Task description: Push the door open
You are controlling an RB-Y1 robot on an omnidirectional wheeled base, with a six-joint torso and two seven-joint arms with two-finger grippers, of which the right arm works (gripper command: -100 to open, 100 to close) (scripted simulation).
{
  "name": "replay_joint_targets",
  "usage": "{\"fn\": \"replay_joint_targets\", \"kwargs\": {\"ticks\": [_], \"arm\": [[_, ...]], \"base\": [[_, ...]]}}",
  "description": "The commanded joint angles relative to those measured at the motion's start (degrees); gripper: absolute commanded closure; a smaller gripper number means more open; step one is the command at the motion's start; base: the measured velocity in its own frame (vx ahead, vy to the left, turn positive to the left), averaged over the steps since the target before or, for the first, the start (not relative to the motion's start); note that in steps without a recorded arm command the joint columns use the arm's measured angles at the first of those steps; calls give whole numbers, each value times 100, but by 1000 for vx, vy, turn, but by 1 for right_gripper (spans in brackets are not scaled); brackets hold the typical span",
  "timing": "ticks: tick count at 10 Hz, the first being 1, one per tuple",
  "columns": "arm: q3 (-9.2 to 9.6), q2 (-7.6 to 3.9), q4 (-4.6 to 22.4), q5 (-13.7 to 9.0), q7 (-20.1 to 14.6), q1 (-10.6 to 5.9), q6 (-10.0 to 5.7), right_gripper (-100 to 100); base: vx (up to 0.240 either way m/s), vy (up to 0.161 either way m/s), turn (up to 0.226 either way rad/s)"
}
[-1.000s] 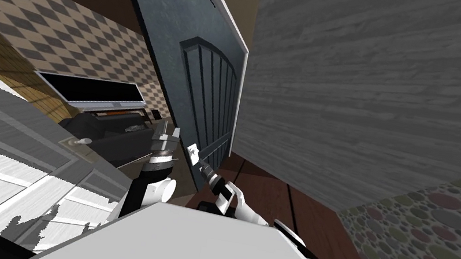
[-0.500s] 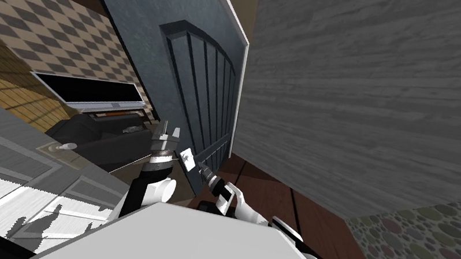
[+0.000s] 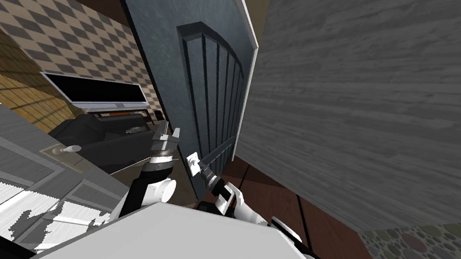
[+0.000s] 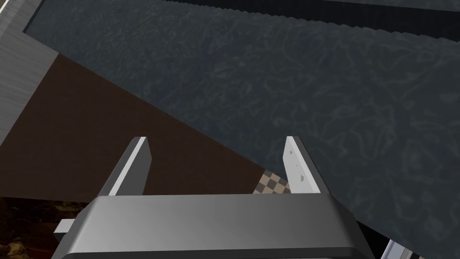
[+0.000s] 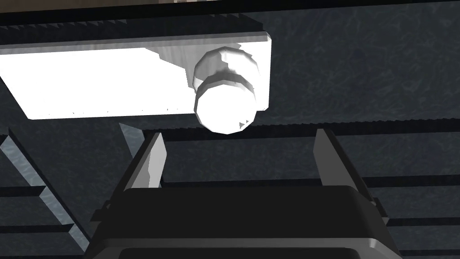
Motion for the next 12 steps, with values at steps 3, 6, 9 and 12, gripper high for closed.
{"fn": "replay_joint_targets", "kwargs": {"ticks": [3, 6, 9, 12], "arm": [[-67, 78, 109, 15, 32, 31, -29, -100], [-56, 62, 86, 13, 28, 30, -22, 100], [-56, 62, 86, 13, 28, 30, -22, 100], [-324, 132, 195, 37, 120, 43, 37, -100]], "base": [[107, 153, 37], [7, 12, 0], [-9, -17, 0], [-88, 18, -68]]}}
